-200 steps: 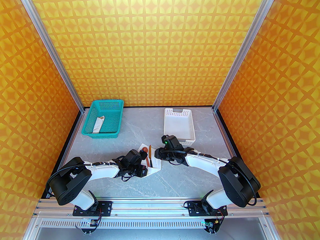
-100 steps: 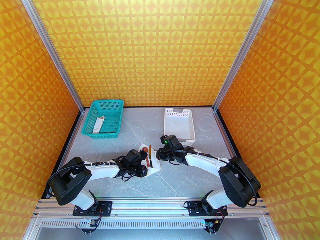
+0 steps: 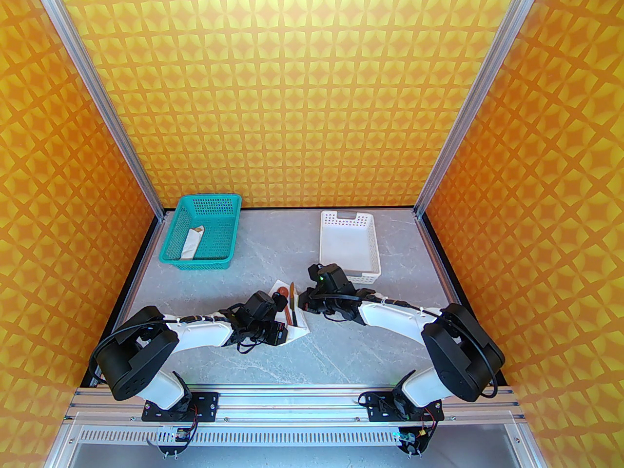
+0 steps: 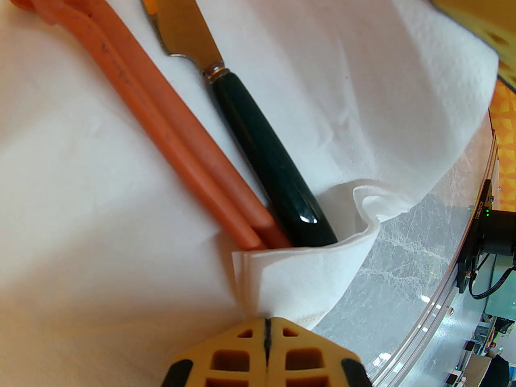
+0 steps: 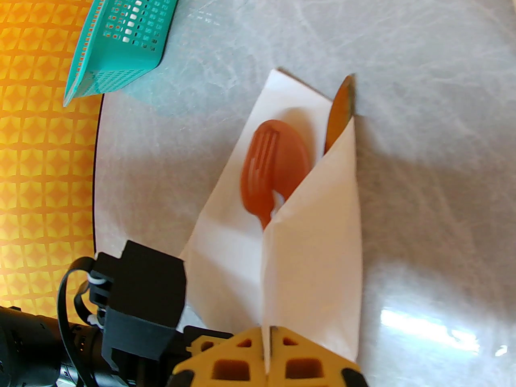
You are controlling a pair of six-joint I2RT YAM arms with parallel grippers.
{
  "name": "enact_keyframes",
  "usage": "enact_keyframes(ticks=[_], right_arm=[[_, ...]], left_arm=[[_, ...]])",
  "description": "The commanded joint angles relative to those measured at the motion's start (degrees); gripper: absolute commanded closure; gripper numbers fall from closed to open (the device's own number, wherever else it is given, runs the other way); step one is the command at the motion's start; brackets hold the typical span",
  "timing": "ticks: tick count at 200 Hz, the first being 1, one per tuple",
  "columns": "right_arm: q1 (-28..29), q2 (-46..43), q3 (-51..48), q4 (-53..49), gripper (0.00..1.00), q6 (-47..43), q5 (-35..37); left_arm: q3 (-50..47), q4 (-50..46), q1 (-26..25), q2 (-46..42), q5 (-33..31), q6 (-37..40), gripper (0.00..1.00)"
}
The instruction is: Place the utensils on the paper napkin and roll it up
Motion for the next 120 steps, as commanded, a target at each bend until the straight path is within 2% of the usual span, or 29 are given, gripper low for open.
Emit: enact_keyframes(ticks=[1, 120], right_arm=[[0.95, 1.27, -0.56, 3.68, 0.98, 2.84, -1.35], [4.39, 3.84, -2.60, 10.98, 1.00, 10.62, 0.58]], left_arm=[[0.55, -2.89, 0.25, 0.97, -2.47, 0.49, 0.98], [0.76, -2.90, 0.25, 1.03, -3.45, -0.60, 0.98]])
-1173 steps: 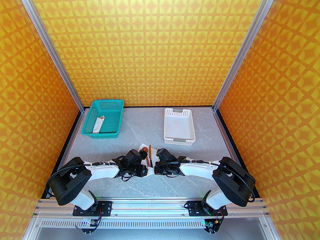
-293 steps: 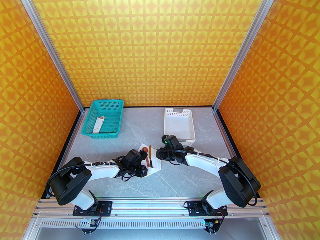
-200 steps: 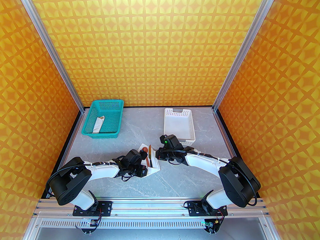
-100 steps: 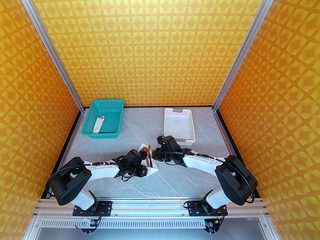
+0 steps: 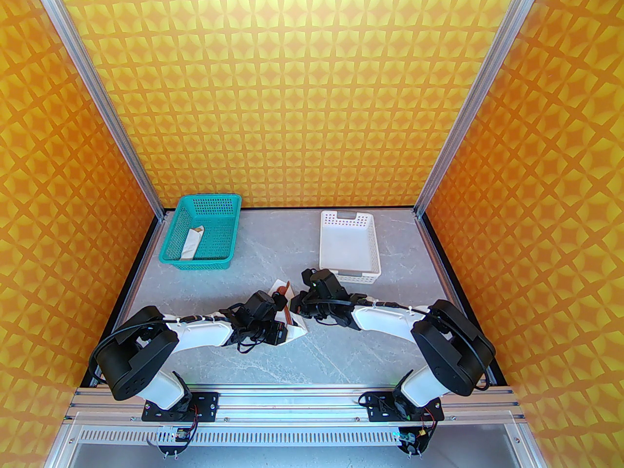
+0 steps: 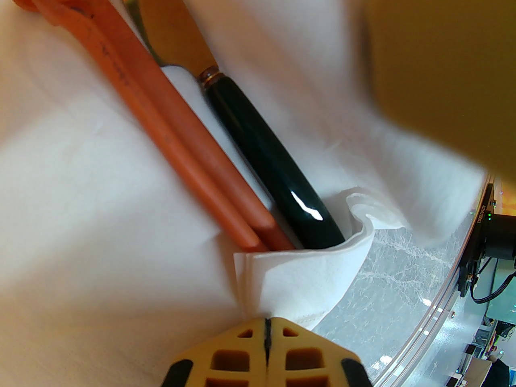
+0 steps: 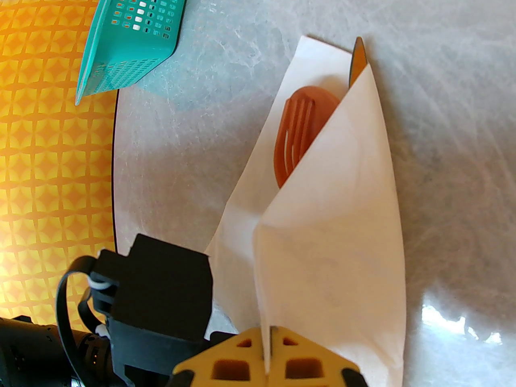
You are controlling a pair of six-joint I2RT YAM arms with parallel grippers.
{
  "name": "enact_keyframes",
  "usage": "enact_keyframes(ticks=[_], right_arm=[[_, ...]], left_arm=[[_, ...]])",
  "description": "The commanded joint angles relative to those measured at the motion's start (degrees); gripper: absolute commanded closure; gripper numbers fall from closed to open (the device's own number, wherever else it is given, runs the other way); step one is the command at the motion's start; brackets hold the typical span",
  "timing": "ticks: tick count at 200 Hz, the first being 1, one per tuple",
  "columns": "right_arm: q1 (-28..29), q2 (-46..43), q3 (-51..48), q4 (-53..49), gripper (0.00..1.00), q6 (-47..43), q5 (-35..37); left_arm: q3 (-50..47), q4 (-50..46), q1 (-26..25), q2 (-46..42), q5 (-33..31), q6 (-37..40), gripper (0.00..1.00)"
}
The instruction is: Place the utensils on the paper napkin and roll it up
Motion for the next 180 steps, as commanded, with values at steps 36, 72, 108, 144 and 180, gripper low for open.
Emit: enact_keyframes(ticks=[36, 72, 108, 144, 180], right_arm=[[1.54, 2.65, -1.05, 6.02, 1.00, 4.21, 0.82], [1.94, 4.19, -2.17, 9.64, 1.00, 6.25, 0.87], [2.55, 5.80, -2.89, 12.99, 1.00, 8.11, 0.73], [3.21, 8.01, -3.05, 15.92, 1.00, 9.68, 0.71], [4.09, 10.32, -2.84, 18.14, 1.00, 10.79, 0.82]], left_arm=[[0.33, -2.48, 0.25, 0.88, -2.61, -0.45, 0.98], [0.07, -2.22, 0.25, 0.70, -2.69, -0.64, 0.98], [0.00, -2.20, 0.31, 0.55, -2.69, -0.75, 0.98], [-0.04, -1.96, 0.34, 0.58, -2.69, -0.95, 0.98], [-0.25, -1.86, 0.34, 0.52, -2.69, -1.00, 0.98]])
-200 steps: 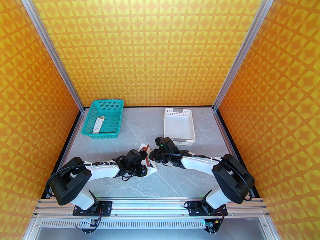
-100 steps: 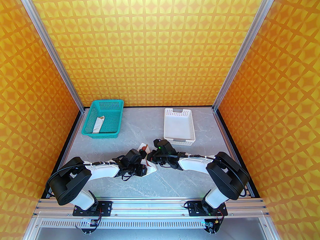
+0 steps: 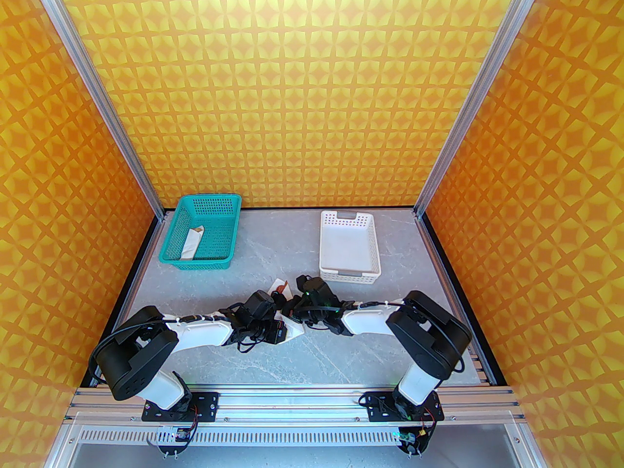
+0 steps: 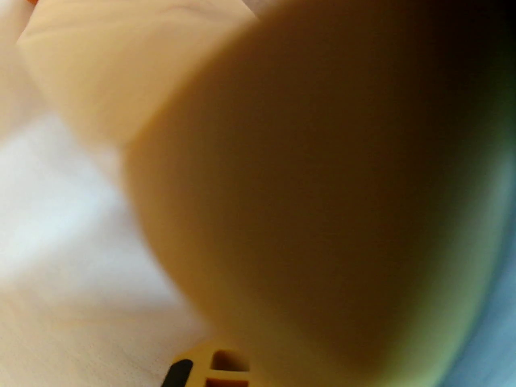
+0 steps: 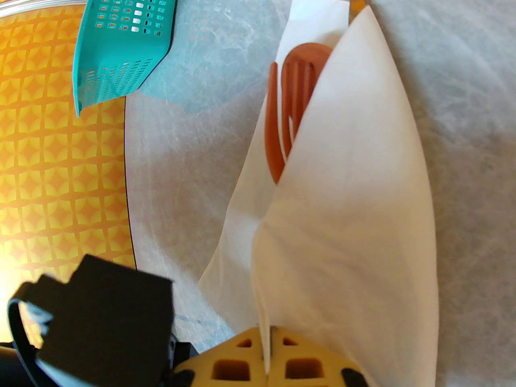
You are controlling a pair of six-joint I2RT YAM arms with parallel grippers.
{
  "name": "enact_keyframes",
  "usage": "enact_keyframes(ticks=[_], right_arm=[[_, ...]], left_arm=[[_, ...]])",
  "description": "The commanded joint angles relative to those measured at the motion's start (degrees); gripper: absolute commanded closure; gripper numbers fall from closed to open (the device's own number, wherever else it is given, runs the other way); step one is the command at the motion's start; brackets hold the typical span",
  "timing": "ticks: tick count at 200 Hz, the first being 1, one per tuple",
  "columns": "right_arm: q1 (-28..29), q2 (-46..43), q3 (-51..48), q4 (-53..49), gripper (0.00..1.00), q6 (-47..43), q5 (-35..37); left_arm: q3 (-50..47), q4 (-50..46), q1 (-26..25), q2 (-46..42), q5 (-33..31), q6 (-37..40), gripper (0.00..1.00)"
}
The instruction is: Place the utensils on the paper napkin and roll it up
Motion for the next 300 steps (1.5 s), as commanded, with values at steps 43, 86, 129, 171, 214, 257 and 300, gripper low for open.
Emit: enact_keyframes(ticks=[43, 86, 129, 171, 214, 257, 300], right_arm=[[1.26, 3.64, -0.76, 4.78, 1.00, 2.29, 0.34], [1.35, 5.05, -1.43, 5.36, 1.00, 2.36, 0.58], [1.36, 6.75, -2.40, 6.47, 0.99, 2.73, 0.69], [1.32, 7.55, -2.81, 6.50, 0.97, 3.00, 0.80], [1.36, 7.63, -3.07, 6.19, 0.91, 2.96, 0.97], [1.36, 7.70, -3.12, 5.92, 0.77, 2.82, 1.11], [1.36, 7.73, -3.29, 5.93, 0.63, 2.59, 0.98]], left_arm=[[-0.36, -1.89, 0.28, 0.55, -2.04, -0.16, 0.98], [-0.48, -1.89, 0.36, 0.19, -2.04, -0.31, 0.97], [-1.16, -2.19, 1.10, -2.34, -2.04, -0.83, 0.92], [-2.15, -5.00, 3.18, -8.06, -2.04, -0.08, 0.82], [-4.81, -7.87, 9.56, -17.92, -0.98, -0.93, 0.75], [-6.52, -7.57, 16.94, -21.88, 3.62, -4.75, 0.73], [-8.46, -2.99, 20.17, -20.38, 6.35, -9.62, 0.72]])
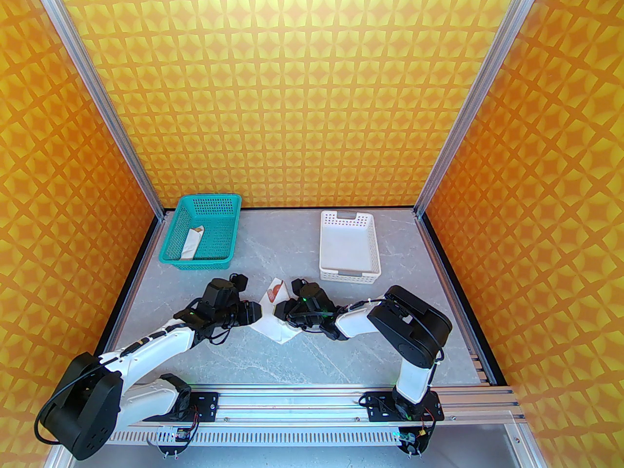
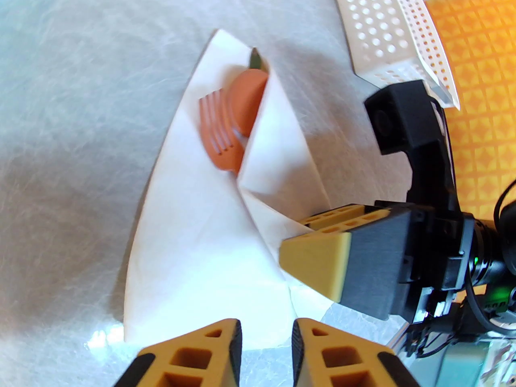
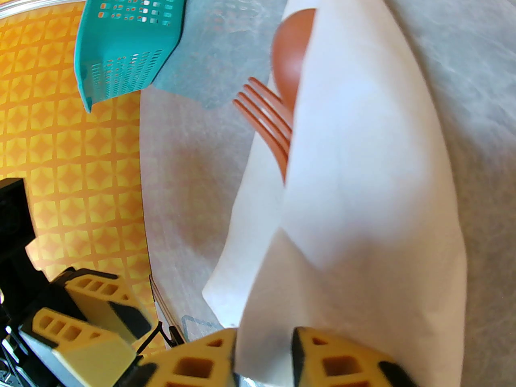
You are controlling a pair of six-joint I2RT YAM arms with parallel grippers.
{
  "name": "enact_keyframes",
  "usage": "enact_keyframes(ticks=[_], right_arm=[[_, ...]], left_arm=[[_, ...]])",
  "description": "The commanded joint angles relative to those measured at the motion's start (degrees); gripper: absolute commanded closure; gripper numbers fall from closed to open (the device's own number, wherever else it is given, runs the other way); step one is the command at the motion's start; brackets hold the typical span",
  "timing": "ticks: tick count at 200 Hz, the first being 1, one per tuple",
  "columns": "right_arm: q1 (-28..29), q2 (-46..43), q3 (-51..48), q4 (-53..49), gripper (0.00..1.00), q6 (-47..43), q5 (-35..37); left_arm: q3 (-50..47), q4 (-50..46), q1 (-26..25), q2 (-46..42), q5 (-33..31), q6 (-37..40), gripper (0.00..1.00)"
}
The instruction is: Place the utensils on the paper napkin and roll it up
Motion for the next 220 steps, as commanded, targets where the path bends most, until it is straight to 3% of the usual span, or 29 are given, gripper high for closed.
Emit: enact_keyframes(ticks=[1, 35, 79, 129, 220], right_arm=[[0.25, 2.05, -1.76, -6.07, 0.63, -0.55, 1.87], [0.25, 2.14, -1.74, -6.07, 0.54, -0.66, 1.72], [0.25, 2.33, -1.68, -5.82, 0.52, -0.66, 1.69], [0.25, 2.30, -2.01, -5.79, 0.58, -0.65, 1.78], [0.25, 2.49, -2.12, -5.81, 0.73, -0.83, 1.79]], left_arm=[[-1.76, 2.68, 1.51, 0.98, 3.25, -4.21, 0.72], [-2.28, 6.38, 2.32, 2.99, 5.51, -7.11, 0.67], [-1.50, 9.88, 2.33, 6.32, 6.48, -10.44, 0.60], [-0.90, 13.04, 2.32, 9.92, 6.48, -13.07, 0.55], [1.85, 15.60, 1.46, 14.79, 7.31, -13.77, 0.57]])
